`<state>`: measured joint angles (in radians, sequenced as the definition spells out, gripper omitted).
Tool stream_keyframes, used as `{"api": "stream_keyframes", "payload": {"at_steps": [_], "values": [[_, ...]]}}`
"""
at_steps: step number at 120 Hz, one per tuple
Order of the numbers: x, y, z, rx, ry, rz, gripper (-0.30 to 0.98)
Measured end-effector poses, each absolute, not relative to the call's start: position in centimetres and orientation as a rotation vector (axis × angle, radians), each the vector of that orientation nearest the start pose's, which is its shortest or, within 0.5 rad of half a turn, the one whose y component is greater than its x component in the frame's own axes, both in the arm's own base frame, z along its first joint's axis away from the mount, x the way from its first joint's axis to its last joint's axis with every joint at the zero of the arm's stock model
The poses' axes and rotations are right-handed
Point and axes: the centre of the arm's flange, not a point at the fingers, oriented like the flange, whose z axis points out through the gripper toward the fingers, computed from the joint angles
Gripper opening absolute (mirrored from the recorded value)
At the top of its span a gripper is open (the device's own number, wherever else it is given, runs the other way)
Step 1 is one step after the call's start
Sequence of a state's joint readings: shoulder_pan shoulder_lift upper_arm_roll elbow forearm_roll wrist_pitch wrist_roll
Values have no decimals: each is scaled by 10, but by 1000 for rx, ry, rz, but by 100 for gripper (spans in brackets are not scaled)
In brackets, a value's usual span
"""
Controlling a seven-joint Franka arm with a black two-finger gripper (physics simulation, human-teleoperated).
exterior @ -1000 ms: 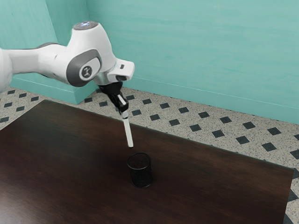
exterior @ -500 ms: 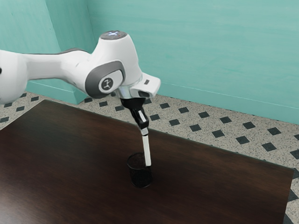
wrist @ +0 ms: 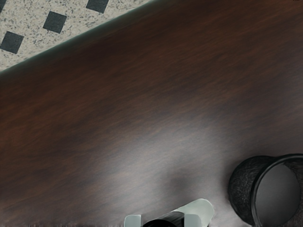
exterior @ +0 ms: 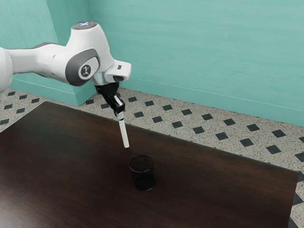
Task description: Put the marker into the pen holder.
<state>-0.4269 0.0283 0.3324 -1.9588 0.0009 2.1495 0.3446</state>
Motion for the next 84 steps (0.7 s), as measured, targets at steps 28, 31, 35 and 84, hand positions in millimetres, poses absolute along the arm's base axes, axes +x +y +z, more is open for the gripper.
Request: {"api": "stream_keyframes", "payload": {"at_steps": [28,31,35,84], "values": [[582,-81,480,-3007,737,-267,-10],[585,-88,480,-3000,752,-271,-10],[587,-99,481,-2992,777,-277,-10],[612,-141,479,-2949,848,-278,-10]]}}
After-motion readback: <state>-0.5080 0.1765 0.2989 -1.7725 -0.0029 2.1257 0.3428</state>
